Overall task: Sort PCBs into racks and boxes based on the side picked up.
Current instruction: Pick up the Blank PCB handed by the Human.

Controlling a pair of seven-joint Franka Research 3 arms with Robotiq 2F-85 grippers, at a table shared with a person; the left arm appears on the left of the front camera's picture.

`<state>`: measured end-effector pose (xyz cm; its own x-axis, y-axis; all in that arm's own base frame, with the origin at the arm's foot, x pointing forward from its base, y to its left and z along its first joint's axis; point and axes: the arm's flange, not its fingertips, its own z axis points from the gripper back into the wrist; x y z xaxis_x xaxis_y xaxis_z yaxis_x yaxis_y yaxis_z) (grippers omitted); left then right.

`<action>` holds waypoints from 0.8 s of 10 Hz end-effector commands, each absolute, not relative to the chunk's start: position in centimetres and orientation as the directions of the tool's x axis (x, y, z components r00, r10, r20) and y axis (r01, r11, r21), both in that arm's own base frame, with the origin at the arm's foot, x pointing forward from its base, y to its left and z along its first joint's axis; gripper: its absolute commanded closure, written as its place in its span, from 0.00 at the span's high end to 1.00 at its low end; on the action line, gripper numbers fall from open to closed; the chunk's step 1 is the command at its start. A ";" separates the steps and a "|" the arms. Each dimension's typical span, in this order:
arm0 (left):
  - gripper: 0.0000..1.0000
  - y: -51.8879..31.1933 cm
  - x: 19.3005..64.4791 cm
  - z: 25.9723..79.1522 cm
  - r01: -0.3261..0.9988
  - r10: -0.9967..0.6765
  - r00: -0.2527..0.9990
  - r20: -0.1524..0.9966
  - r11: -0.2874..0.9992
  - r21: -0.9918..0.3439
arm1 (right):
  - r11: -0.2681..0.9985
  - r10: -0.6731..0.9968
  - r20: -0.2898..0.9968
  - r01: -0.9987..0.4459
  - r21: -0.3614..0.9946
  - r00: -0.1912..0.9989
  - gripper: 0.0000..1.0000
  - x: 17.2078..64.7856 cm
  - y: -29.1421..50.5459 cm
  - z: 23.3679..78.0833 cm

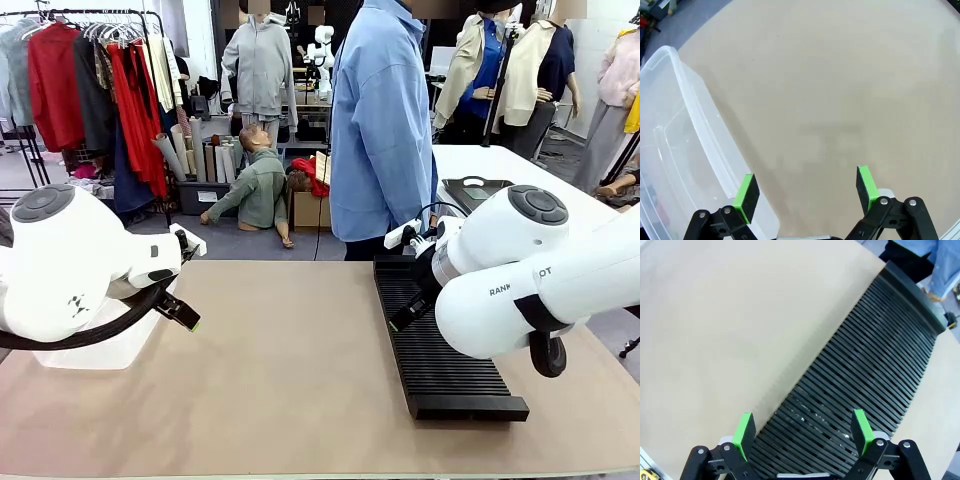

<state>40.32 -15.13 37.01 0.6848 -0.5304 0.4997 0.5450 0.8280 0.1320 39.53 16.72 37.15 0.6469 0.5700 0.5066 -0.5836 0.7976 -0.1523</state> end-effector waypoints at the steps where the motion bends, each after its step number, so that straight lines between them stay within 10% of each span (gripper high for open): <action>1: 1.00 -14.8 40.4 38.3 0.531 -0.509 0.700 0.501 0.840 0.112 | 0.798 0.570 0.507 -0.584 -0.152 0.647 1.00 39.5 16.7 37.2; 8: 1.00 -12.8 43.0 46.5 0.532 -0.437 0.774 0.458 0.842 -0.095 | 0.848 0.417 0.506 -0.524 0.083 0.755 1.00 39.3 10.4 46.4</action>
